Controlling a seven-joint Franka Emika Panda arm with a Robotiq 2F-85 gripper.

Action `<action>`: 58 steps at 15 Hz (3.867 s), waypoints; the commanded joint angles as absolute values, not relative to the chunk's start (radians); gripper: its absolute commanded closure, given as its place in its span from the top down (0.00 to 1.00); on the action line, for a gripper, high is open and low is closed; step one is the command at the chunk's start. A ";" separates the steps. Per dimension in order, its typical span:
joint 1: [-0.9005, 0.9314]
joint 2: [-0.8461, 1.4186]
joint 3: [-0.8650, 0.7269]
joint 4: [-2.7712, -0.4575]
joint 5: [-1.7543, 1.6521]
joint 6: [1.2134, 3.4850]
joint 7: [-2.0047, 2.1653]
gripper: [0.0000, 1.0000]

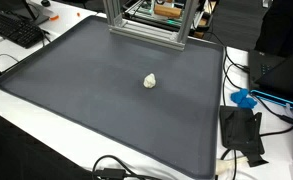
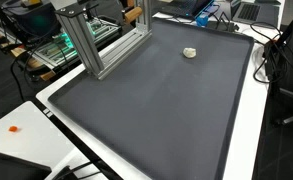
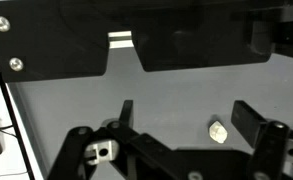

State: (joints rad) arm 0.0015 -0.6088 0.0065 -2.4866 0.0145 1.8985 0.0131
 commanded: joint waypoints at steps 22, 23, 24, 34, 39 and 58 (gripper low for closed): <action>0.029 -0.642 0.032 -2.488 0.090 1.884 0.078 1.00; 0.038 -0.659 0.046 -2.491 0.121 1.887 0.107 1.00; 0.049 -0.672 0.057 -2.492 0.146 1.886 0.118 1.00; 0.141 -0.793 0.180 -2.580 0.128 1.953 0.110 1.00; 0.162 -0.812 0.185 -2.624 0.128 1.947 0.106 1.00; 0.209 -0.846 0.183 -2.696 0.144 1.977 0.079 0.99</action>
State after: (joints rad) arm 0.1888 -0.8113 0.1859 -2.6570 0.1286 1.9449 0.0933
